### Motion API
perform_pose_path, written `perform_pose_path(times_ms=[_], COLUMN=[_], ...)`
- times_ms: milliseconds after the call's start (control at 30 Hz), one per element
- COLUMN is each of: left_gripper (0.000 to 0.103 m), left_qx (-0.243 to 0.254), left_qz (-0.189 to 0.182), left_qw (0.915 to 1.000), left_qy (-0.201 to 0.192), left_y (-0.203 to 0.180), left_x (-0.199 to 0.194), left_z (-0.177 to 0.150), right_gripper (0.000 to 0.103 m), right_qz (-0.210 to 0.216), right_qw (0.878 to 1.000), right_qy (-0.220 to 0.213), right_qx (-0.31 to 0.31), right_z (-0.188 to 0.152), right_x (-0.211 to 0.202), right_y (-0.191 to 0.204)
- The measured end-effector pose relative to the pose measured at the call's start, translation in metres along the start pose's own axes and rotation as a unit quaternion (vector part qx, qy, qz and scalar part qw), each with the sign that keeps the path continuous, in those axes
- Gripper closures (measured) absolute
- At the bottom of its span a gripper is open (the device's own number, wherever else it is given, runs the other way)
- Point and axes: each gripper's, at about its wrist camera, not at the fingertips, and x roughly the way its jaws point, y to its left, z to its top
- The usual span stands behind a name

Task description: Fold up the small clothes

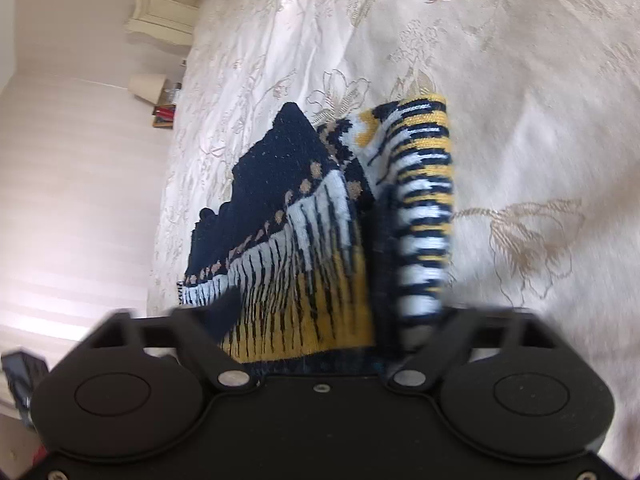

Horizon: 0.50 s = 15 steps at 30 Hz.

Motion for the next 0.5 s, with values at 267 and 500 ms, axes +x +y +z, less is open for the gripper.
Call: perform_pose_path(times_ms=[267,500], left_gripper=[0.040,0.040], left_qx=[-0.006,0.016], left_qz=[0.010,-0.034], left_qw=[0.9999,0.9993], left_qy=[0.005,0.002], left_y=[0.044,0.074], left_x=[-0.027,-0.022], left_z=[-0.032,-0.034], right_gripper=[0.068,0.069], right_qz=[-0.101,-0.161], right_qw=[0.992,0.978], right_qy=[-0.020,-0.029], right_qx=[-0.077,-0.126], right_z=[-0.009,-0.021], right_x=[-0.005,0.000], right_y=[0.048,0.116])
